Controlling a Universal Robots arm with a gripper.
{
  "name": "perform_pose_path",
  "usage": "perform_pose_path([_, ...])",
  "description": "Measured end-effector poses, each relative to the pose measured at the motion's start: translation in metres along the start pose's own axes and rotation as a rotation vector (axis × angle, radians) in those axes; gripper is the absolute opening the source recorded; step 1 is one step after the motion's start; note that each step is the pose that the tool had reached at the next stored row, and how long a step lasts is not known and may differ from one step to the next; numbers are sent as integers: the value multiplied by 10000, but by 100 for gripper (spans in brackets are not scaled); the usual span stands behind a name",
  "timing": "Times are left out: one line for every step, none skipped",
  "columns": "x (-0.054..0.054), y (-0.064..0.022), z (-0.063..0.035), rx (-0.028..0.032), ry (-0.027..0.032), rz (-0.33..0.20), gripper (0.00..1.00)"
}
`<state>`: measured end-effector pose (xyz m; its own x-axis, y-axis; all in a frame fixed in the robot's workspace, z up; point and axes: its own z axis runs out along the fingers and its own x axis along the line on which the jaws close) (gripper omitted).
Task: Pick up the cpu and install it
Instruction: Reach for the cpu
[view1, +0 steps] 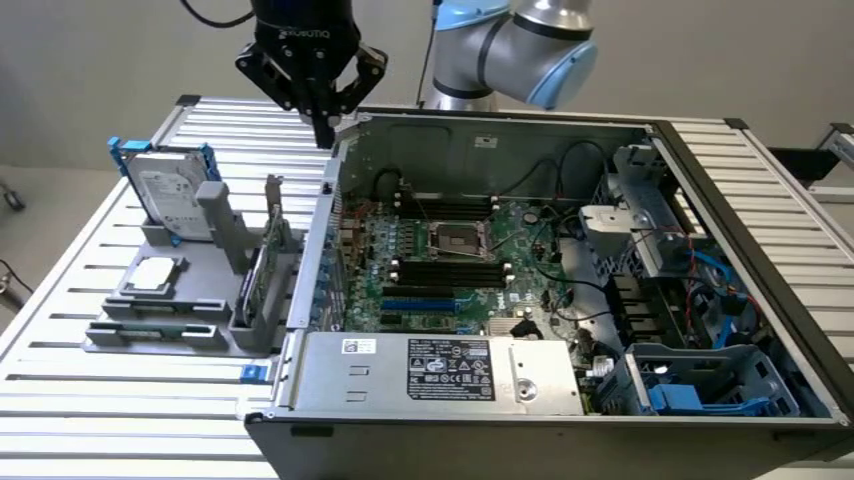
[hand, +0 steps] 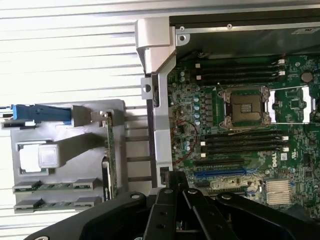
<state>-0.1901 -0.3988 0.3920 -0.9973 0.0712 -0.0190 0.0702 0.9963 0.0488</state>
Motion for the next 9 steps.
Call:
perform_pose_path([47,-4,3,1,1,-1,11])
perform_pose_path([93,-6,10,0,0,0,11])
perform_pose_path([139,-8,20,0,0,0,11])
perform_pose_path([185,-8,33,0,0,0,11])
perform_pose_path([230,-7,48,0,-1,-1,11])
perform_pose_path([275,-5,65,2,0,0,11])
perform_pose_path([323,-1,82,3,0,0,11])
perform_pose_path([369,3,99,4,1,0,11])
perform_pose_path([414,6,116,5,1,-1,11])
